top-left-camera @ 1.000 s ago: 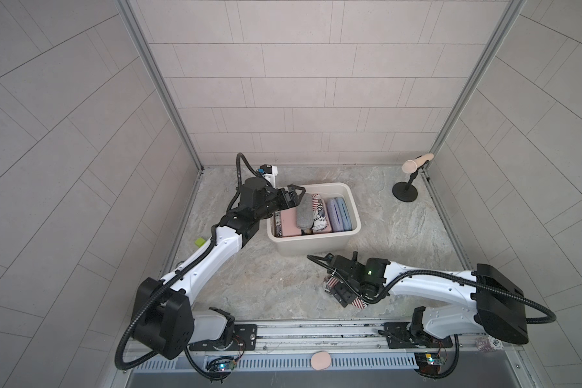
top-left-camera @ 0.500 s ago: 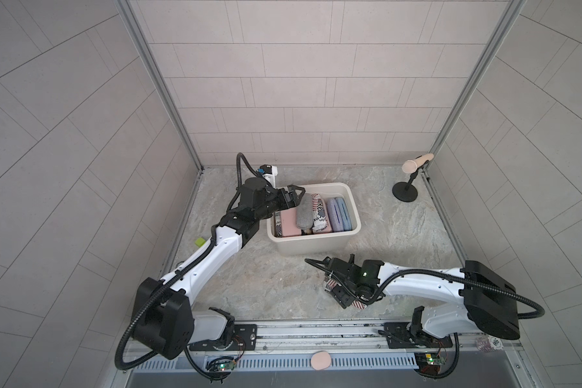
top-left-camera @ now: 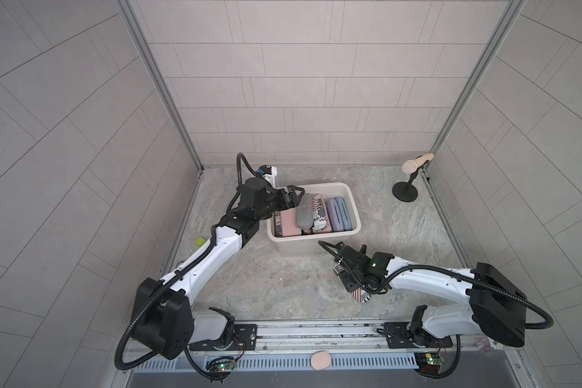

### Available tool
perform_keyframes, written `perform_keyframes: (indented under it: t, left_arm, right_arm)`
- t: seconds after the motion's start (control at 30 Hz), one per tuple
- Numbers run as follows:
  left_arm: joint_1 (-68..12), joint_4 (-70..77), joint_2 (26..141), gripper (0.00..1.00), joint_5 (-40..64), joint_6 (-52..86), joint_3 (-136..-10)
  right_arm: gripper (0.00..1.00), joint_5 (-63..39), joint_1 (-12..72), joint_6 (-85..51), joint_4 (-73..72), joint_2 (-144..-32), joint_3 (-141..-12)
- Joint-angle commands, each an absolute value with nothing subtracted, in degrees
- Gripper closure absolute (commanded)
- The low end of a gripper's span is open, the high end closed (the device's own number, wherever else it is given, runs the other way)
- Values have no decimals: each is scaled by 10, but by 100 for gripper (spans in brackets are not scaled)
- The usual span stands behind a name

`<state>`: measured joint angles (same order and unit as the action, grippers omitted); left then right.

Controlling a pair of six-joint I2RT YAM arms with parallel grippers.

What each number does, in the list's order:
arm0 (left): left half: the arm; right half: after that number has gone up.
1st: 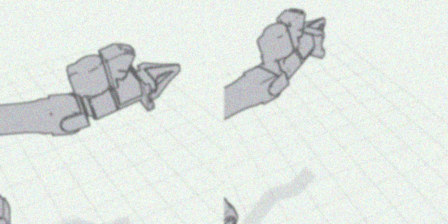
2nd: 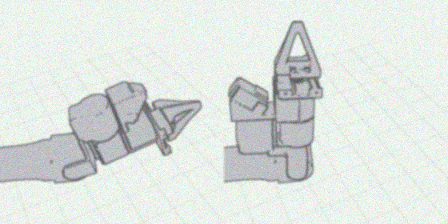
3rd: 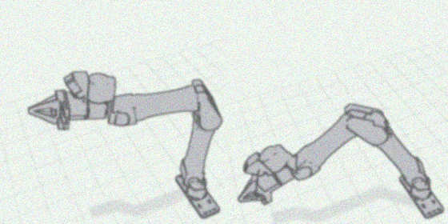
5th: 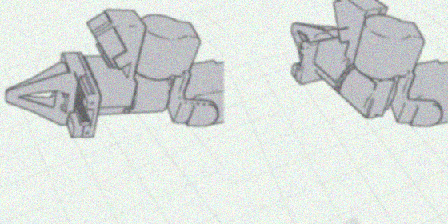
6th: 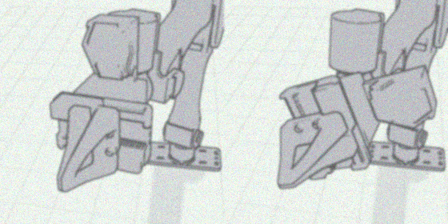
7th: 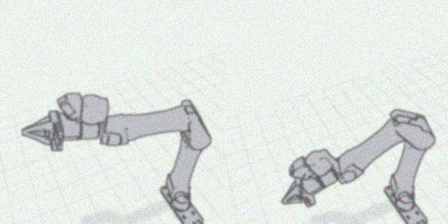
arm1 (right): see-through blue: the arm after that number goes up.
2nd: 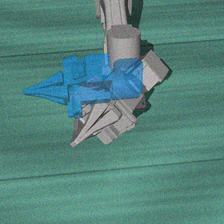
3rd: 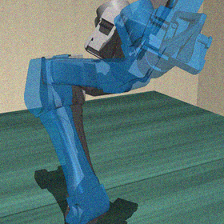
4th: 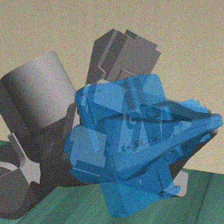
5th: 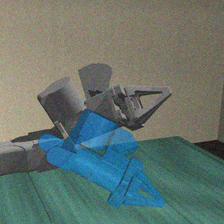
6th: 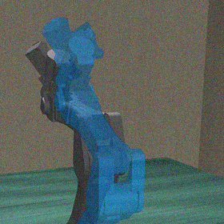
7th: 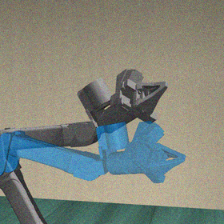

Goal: Put the glasses cases into the storage boxes
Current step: Adjust the glasses case at the center of the board, then pick up the glasses case at the center of the board.

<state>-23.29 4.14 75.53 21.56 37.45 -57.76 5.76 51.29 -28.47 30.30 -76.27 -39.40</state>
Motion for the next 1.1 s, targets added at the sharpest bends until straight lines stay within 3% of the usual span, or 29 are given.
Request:
perform_keyframes:
  t: [0.0, 0.2, 0.4, 0.8, 1.07]
  left_arm:
    - [-235, 42, 745, 13, 212, 366, -591]
    - [-234, 39, 742, 13, 208, 363, -591]
    - [-234, 38, 739, 13, 204, 362, -591]
    - [-234, 33, 732, 13, 196, 355, -590]
    - [-235, 28, 729, 13, 190, 351, -591]
  right_arm:
    - [34, 79, 507, -292, 321, -745, -387]
    - [16, 62, 507, -299, 344, -730, -386]
    - [13, 61, 509, -316, 344, -738, -373]
    - [34, 60, 521, -316, 314, -792, -370]
    - [47, 74, 522, -314, 332, -746, -380]
